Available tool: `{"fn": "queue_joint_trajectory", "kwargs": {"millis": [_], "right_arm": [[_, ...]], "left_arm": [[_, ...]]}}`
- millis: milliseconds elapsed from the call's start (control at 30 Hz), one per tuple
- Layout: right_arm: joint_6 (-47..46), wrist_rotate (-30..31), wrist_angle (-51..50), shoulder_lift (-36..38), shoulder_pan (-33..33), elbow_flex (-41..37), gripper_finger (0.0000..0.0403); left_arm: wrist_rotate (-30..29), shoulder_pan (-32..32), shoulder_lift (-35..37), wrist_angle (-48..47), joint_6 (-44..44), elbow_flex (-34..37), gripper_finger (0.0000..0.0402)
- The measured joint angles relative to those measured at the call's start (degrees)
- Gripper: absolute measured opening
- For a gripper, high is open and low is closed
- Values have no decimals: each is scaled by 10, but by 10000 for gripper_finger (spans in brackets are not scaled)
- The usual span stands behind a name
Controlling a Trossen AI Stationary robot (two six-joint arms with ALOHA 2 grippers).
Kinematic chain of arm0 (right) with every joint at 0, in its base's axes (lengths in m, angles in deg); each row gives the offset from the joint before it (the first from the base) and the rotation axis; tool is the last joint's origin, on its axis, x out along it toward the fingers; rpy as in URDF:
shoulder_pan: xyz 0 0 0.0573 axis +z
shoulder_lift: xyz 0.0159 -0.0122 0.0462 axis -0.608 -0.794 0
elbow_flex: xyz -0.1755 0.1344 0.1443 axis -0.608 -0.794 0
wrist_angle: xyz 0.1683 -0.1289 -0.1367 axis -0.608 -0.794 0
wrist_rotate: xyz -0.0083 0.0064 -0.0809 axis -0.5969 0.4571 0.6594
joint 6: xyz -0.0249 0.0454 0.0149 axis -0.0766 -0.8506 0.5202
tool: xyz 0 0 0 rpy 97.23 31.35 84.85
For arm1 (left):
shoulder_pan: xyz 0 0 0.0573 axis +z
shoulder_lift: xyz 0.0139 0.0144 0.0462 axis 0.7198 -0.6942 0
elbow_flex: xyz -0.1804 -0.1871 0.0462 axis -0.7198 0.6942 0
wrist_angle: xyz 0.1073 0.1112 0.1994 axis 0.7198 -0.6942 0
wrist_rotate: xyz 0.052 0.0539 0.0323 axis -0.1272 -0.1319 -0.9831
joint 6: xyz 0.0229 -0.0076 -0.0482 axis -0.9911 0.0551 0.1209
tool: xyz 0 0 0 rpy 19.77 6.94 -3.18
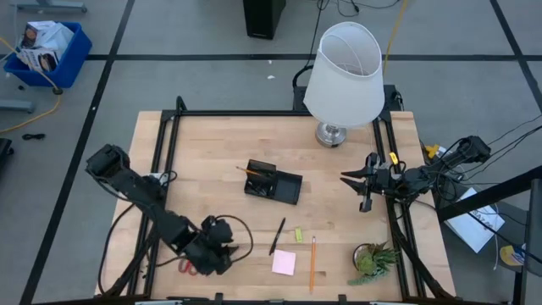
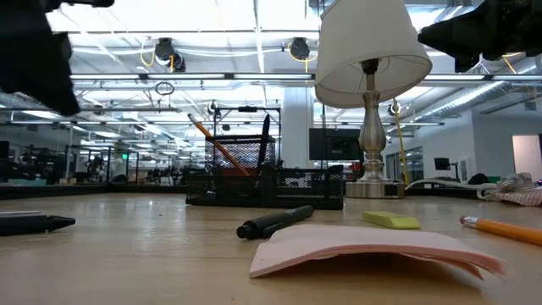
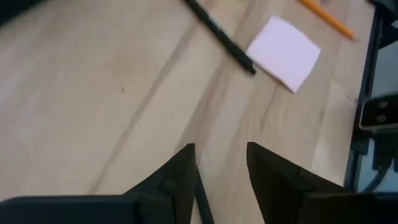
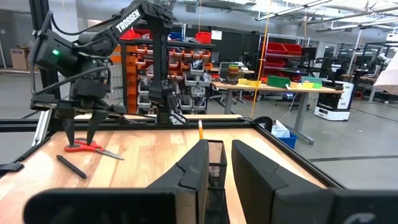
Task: Pick and place office supplies into organizer
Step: Put the black pen into the black desk organizer
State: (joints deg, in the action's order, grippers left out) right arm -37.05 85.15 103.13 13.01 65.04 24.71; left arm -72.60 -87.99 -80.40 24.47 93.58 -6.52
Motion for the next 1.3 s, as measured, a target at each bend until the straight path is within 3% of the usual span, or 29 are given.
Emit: {"fn": "queue_joint_trajectory", "kwargs": {"millis": [200,433,1033,1167,1300], "right_arm": [[0,0,0,0,0,0,66],[0,0,1,0,0,0,66],[0,0,1,0,0,0,66],[0,0,1,0,0,0,66],[0,0,1,0,0,0,66]], "left_arm": [[-5,-12,-12,-3,17,1,173],[87,-9,-86,-6,54,1,199],[67,-4,-138,-14,37,-3,200],[69,-1,-138,-24,30,-2,184],[54,-7,-140,-26,10,-1,140]]}}
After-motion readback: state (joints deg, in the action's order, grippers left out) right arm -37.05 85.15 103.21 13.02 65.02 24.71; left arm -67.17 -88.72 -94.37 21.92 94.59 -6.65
